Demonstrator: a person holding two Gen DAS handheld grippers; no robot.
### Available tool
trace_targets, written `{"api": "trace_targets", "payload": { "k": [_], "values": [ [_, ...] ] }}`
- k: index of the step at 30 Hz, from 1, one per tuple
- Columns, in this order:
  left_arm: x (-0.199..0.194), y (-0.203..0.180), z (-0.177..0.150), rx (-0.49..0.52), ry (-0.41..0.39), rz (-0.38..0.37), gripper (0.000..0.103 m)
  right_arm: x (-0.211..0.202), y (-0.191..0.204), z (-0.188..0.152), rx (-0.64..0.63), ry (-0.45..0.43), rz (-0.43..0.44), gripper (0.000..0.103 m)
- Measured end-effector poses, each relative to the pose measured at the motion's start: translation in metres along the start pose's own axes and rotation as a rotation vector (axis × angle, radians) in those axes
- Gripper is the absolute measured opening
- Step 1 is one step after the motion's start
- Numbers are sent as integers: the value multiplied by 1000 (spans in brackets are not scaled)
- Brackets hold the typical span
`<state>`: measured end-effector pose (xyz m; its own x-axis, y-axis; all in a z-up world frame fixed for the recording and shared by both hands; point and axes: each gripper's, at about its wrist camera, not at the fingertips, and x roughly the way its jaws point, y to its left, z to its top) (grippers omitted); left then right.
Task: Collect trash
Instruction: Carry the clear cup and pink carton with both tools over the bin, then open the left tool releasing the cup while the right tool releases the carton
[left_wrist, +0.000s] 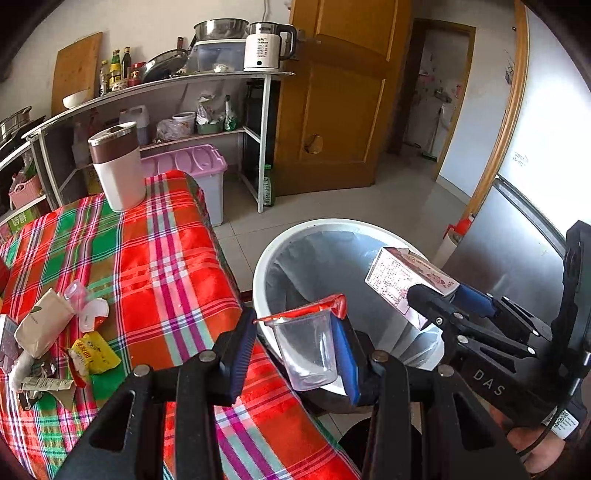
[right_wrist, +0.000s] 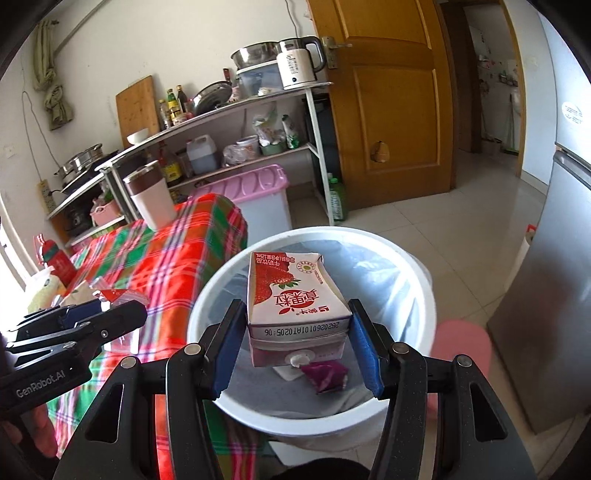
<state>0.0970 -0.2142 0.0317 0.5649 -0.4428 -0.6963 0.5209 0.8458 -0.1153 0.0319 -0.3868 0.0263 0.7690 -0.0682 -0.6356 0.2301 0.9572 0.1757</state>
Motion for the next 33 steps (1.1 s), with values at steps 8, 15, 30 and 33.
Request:
{"api": "trace_targets", "payload": {
  "k": [8,15,30,33],
  "values": [
    [23,-17,4,19,51,-24,43,16,-14,-3,-14,41,-42,56],
    [29,-21,3,12,66,-36,48,21,-18,-5,-26,69,-57,57],
    [10,-8,-2,-16,35,-23,65,6,-12,-7,-11,44,-50,57],
    [3,-2,-4,-22,26,-14,66,2,-6,-7,-14,36,-40,57]
  ]
}}
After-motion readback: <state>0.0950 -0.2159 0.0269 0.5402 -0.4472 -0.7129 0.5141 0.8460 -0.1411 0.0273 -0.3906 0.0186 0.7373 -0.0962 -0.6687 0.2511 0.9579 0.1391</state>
